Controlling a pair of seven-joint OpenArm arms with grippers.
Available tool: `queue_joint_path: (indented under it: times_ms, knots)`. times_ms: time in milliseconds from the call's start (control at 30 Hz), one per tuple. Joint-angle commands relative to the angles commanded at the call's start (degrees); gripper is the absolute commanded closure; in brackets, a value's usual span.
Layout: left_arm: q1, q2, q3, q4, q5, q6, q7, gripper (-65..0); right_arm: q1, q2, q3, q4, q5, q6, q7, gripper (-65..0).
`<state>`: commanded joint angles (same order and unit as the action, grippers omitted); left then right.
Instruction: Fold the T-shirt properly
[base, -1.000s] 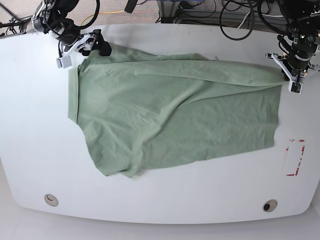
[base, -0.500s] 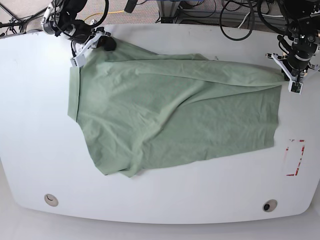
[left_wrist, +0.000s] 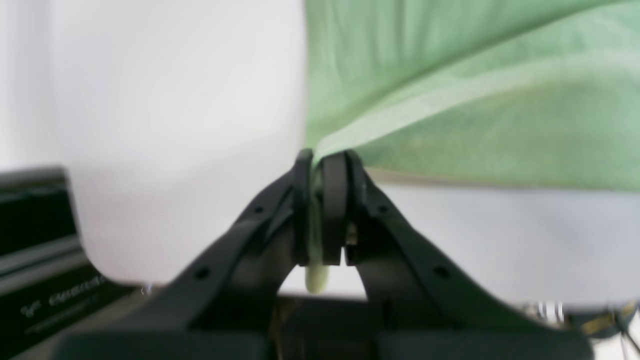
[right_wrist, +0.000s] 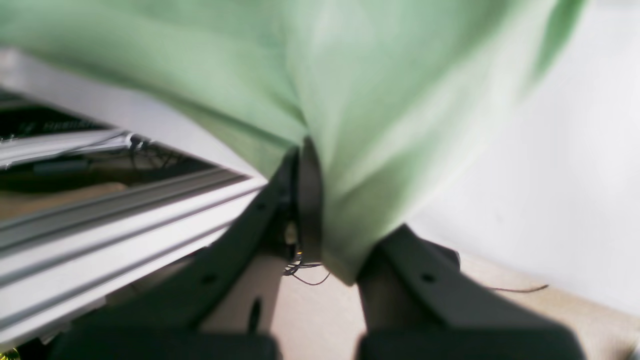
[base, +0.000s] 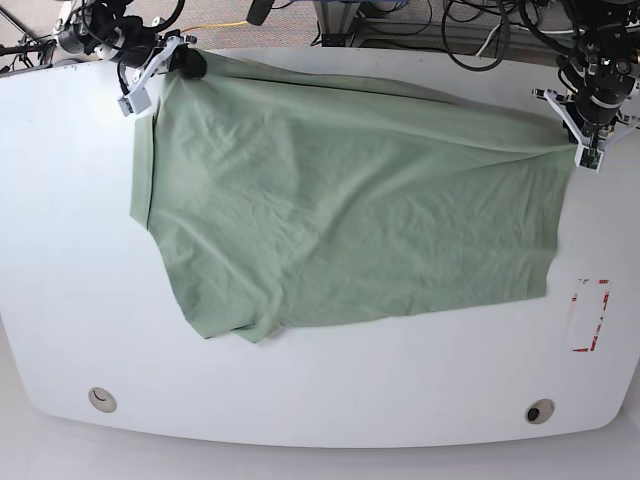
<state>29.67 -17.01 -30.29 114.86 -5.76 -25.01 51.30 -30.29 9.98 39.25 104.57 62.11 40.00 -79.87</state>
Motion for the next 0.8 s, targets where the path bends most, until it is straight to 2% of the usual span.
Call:
queue_joint_path:
  times_ms: [167, 400, 800]
  knots:
    - [0.97, 0.09, 0.00, 0.00, 0.00, 0.00, 0.00, -0.4, -1.58, 3.78, -0.18, 0.00, 5.89, 0.00, -0.13, 0.0]
    - [-0.53, 0.26, 0.26, 0.18, -0.44, 0.00, -0.18, -0.4, -1.41, 5.71, -0.18, 0.00, 13.01, 0.00, -0.13, 0.0]
    - [-13.89, 0.26, 4.31, -1.14, 0.09, 0.00, -0.09, -0.7, 9.49, 5.89, -0.26, -5.63, 10.73, 0.00, -0.13, 0.0]
